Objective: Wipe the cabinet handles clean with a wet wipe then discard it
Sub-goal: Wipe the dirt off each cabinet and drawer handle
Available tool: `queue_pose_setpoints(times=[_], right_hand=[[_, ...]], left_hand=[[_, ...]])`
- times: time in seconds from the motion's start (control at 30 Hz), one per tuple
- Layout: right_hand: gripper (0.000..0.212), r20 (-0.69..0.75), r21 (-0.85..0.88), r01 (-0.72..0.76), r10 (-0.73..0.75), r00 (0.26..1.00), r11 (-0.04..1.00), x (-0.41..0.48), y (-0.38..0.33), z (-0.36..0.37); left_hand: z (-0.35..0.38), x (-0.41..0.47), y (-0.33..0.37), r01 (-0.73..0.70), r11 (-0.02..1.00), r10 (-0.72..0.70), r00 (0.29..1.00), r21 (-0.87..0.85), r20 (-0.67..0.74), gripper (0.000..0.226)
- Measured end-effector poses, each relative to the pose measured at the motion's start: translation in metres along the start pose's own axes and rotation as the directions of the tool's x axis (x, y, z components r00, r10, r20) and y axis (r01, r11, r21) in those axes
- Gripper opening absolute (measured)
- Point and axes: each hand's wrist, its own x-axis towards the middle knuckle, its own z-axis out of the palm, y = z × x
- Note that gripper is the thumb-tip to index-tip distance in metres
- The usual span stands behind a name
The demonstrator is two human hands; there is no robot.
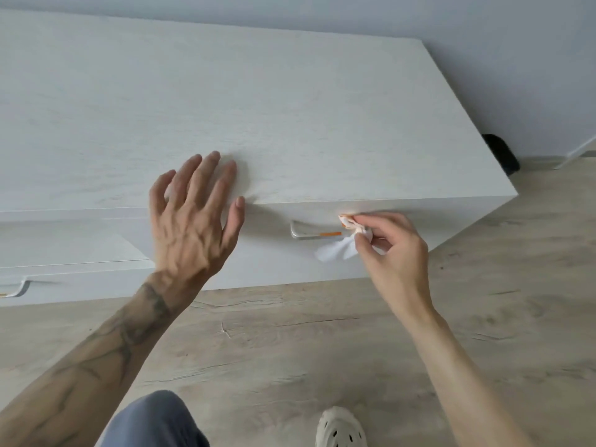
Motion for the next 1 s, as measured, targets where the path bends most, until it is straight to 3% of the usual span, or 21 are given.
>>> queue_pose_setpoints(times=[0.2, 0.5, 0.73, 0.9, 1.0], right_hand=[[0.052, 0.03, 0.077, 0.1, -0.102, 0.994, 0.992, -0.01, 0.014, 0.001], [0.031, -0.019, -0.146, 0.281, -0.287, 0.958, 0.948, -0.002, 0.022, 0.004], [0.028, -0.034, -0.212, 0.43, -0.446, 0.894, 0.878, -0.006, 0.023, 0.029], [0.022, -0.13, -0.244, 0.395, -0.434, 0.892, 0.886, -0.011, 0.03, 0.035], [0.026, -0.114, -0.24, 0.43, -0.465, 0.878, 0.87, -0.012, 0.028, 0.04]], left_hand=[[0.02, -0.012, 0.002, -0.013, 1.0, 0.01, 0.99, -0.021, -0.143, 0.046], [0.043, -0.011, -0.002, -0.044, 0.999, 0.048, 0.942, 0.018, -0.332, 0.043], [0.051, -0.012, -0.003, -0.04, 0.999, 0.044, 0.921, 0.017, -0.388, 0.043], [0.054, -0.011, -0.003, -0.031, 0.999, 0.034, 0.913, 0.014, -0.405, 0.043], [0.055, -0.012, -0.003, -0.036, 0.999, 0.044, 0.908, 0.027, -0.418, 0.043]])
